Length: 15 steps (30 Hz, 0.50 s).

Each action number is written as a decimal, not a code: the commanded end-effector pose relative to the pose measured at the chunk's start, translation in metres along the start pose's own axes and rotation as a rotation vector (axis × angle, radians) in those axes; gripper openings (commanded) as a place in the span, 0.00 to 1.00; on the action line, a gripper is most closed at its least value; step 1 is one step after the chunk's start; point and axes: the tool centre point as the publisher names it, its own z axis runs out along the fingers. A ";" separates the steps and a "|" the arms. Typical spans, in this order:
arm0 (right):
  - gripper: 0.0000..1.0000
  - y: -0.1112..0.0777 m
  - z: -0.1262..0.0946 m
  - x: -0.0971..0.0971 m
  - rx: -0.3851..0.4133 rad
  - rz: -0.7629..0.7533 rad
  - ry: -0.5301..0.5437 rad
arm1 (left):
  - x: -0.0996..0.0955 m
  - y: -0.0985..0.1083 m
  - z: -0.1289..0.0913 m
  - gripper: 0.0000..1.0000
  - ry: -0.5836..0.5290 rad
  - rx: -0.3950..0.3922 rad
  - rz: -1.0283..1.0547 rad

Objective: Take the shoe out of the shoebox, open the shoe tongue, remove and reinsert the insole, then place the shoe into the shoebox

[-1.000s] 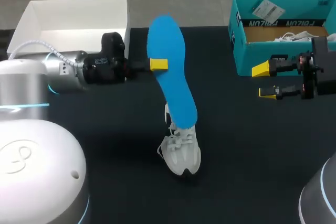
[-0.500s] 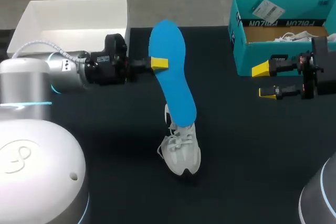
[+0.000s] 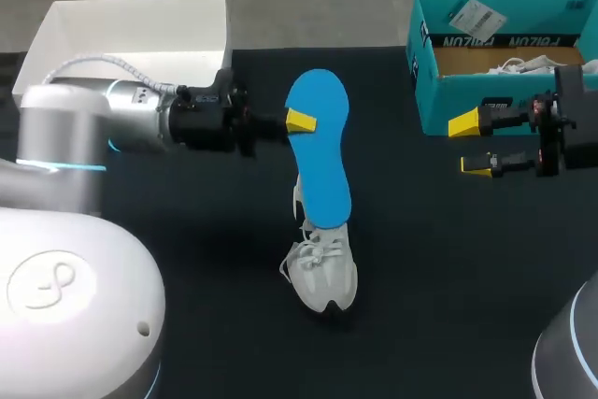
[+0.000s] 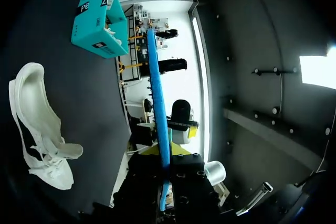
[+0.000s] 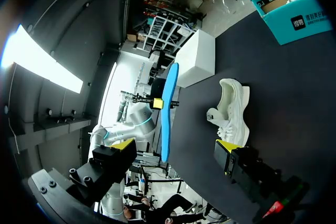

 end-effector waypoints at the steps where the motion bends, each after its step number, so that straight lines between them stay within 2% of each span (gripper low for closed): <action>1: 1.00 0.000 0.001 0.000 -0.001 0.000 0.001 | -0.012 -0.010 0.006 0.00 0.005 -0.039 -0.007; 4: 1.00 0.000 0.001 0.000 -0.001 0.000 0.001 | -0.022 -0.011 0.012 0.00 0.002 -0.025 -0.018; 15: 1.00 0.000 0.001 0.000 -0.001 0.000 0.001 | -0.022 -0.011 0.012 0.00 0.002 -0.025 -0.018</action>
